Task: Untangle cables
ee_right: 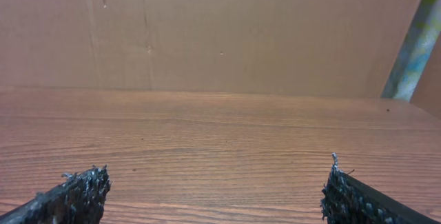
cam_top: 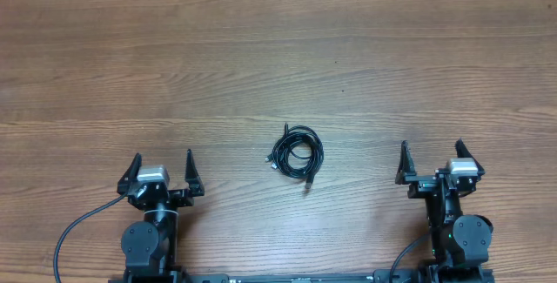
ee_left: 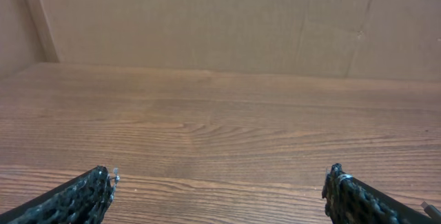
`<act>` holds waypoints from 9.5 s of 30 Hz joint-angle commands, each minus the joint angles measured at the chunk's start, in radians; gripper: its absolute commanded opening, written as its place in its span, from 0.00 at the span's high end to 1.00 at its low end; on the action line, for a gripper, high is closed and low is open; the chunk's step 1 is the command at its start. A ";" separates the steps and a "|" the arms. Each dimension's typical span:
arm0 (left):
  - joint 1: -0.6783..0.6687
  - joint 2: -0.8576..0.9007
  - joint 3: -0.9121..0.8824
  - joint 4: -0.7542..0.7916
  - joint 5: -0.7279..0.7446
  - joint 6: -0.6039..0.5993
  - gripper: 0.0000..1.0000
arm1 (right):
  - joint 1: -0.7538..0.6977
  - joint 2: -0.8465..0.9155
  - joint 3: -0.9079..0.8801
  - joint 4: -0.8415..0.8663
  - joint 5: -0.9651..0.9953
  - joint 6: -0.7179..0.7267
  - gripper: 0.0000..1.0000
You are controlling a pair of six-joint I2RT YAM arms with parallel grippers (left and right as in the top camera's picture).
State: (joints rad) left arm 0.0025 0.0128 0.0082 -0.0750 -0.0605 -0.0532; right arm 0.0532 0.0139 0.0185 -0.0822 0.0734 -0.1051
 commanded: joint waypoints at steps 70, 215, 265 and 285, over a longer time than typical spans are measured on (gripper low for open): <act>-0.096 0.940 1.398 -1.045 0.705 -0.174 0.00 | 0.002 -0.010 -0.011 0.005 -0.008 -0.001 0.00; -0.550 1.920 1.424 -0.960 0.086 -0.687 0.27 | -0.026 1.242 1.092 -1.202 -0.803 0.310 0.04; -0.550 2.000 1.475 -0.996 0.162 -0.474 0.96 | 0.227 1.326 0.930 -0.826 -0.459 0.708 0.00; -0.553 1.694 1.766 -1.235 0.179 -0.473 0.96 | 0.229 1.500 0.930 -0.782 -0.460 0.706 0.00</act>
State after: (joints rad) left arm -0.5484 1.7622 1.7477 -1.3102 0.1009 -0.5396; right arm 0.2756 1.5124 0.9543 -0.8749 -0.3882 0.5991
